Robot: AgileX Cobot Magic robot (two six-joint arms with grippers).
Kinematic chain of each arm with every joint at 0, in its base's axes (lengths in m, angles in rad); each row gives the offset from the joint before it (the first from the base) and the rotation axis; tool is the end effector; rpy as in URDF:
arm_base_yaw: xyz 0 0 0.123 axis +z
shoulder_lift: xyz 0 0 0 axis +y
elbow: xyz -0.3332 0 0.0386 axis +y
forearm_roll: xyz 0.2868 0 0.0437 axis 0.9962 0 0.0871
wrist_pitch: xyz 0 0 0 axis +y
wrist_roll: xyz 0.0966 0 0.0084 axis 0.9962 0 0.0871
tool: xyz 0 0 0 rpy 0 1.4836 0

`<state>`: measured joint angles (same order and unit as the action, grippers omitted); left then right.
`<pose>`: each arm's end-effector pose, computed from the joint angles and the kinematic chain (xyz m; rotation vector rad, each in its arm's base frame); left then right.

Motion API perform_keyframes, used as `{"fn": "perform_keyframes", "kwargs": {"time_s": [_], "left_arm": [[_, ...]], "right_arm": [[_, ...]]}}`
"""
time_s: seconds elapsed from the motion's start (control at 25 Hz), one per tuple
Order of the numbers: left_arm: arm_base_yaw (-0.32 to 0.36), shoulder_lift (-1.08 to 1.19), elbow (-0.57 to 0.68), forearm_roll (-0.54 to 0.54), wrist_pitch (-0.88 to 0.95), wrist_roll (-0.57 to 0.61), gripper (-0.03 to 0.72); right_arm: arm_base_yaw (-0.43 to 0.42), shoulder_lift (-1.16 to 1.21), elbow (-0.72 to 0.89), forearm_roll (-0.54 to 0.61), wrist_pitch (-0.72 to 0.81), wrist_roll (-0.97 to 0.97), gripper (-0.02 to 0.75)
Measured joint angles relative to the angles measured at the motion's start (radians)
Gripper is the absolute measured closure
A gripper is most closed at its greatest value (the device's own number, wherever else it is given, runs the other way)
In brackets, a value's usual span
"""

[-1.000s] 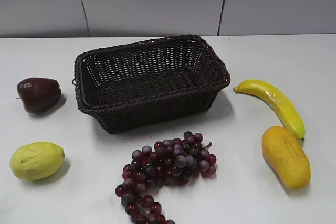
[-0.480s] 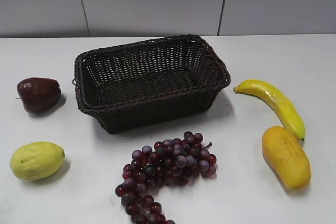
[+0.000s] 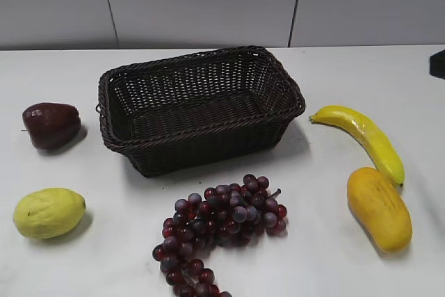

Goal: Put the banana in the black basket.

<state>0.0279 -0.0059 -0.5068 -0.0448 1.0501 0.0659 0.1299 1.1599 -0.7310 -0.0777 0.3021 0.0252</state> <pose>-0.0176 -0.0043 0.2962 0.0405 2.0198 0.0061 0.2570 0.0313 0.3062 -0.1850 2.2059 0.0192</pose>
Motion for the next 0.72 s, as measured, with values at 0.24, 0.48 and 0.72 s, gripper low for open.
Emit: {"fn": "perform_keyframes", "kwargs": {"time_s": [0.24, 0.48, 0.72], "left_arm": [[0.000, 0.000, 0.000, 0.000, 0.000, 0.001, 0.452], [0.000, 0.000, 0.000, 0.000, 0.000, 0.001, 0.452], [0.000, 0.000, 0.000, 0.000, 0.000, 0.001, 0.452]], "right_arm": [[0.068, 0.266, -0.153, -0.001, 0.067, -0.008, 0.071], [0.068, 0.516, -0.285, -0.016, 0.188, -0.009, 0.071], [0.068, 0.695, -0.398, -0.036, 0.246, -0.011, 0.071]]}}
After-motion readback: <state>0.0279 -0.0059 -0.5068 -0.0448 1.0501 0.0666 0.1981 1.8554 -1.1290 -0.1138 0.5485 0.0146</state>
